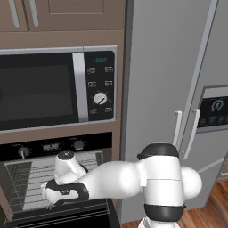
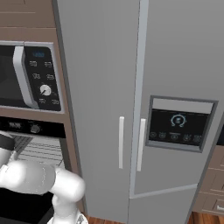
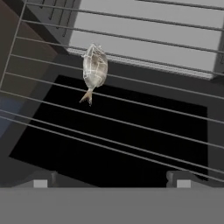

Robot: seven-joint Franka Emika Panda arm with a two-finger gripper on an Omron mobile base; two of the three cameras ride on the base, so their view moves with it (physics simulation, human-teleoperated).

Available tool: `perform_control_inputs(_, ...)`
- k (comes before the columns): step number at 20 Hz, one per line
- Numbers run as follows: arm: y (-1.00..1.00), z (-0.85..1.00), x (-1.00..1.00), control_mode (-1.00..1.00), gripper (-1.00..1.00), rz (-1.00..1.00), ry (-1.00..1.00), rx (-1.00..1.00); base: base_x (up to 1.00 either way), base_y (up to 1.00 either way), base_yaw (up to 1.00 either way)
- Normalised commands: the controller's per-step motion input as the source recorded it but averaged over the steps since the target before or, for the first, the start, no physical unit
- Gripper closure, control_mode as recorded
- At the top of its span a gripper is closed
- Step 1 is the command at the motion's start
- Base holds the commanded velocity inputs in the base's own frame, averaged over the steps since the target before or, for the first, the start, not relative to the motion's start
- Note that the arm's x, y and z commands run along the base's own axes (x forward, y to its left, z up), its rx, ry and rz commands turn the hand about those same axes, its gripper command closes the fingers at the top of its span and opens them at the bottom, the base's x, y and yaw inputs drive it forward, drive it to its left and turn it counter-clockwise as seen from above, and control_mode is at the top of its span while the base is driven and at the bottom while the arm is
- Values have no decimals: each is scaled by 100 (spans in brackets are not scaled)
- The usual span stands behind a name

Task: Take the fish from the oven and place it on the plate on the counter.

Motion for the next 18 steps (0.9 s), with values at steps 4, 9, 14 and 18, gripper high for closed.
perform_control_inputs(4, 27, -34, 13, -100, -100, 0, 2, 0, 0, 0, 0)
perform_control_inputs(9, 26, -26, 10, -100, -100, 0, 1, 0, 0, 0, 0)
perform_control_inputs(14, 14, -29, 19, -100, -100, 0, 0, -1, 0, 0, 0)
perform_control_inputs(18, 14, -32, 9, -100, -100, 0, 0, -2, 0, 0, 0)
